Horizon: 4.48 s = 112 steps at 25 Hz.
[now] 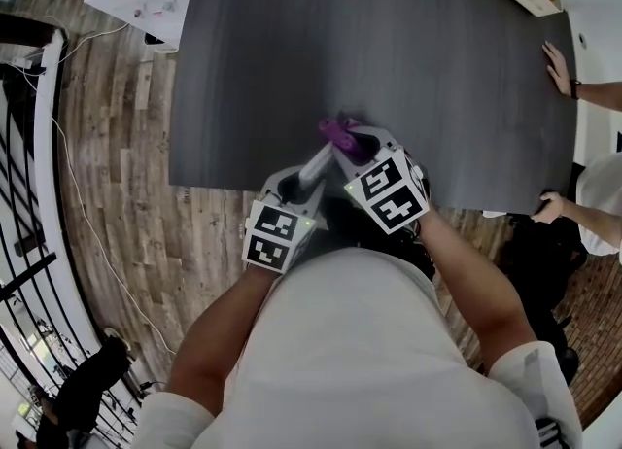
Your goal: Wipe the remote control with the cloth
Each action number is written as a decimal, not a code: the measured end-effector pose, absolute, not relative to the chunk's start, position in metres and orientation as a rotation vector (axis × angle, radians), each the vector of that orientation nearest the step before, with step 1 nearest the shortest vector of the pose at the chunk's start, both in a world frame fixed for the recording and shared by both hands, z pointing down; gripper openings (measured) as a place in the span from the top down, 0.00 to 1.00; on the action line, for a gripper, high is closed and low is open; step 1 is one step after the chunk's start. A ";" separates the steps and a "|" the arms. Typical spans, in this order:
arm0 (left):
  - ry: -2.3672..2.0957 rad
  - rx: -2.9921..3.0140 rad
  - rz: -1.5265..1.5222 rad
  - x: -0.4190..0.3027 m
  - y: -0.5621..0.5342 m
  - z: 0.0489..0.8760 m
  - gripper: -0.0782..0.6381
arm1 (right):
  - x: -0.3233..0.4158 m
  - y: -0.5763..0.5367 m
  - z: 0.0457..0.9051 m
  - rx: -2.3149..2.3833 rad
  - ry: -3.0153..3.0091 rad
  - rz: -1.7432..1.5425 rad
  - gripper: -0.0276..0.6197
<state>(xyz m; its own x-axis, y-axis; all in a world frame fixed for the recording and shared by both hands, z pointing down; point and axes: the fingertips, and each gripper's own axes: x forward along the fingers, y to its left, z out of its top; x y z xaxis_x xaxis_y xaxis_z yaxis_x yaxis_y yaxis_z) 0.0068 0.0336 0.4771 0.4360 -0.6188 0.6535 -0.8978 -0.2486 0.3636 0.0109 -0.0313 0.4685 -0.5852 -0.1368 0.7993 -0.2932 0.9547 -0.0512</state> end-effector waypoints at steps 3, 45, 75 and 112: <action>-1.266 1.997 0.535 0.008 0.030 0.476 0.74 | 0.003 -0.017 0.453 0.297 -2.250 0.302 0.80; -1.421 2.312 1.887 -0.129 -0.091 0.492 0.74 | 0.069 -0.087 0.390 0.869 -2.460 0.923 0.80; -0.562 2.468 1.927 -0.070 -0.037 0.529 0.56 | 0.089 -0.077 0.414 0.989 -2.385 0.934 0.80; -0.922 2.029 -0.430 0.013 0.124 0.317 0.81 | 0.191 0.044 0.348 1.178 -2.528 1.047 0.80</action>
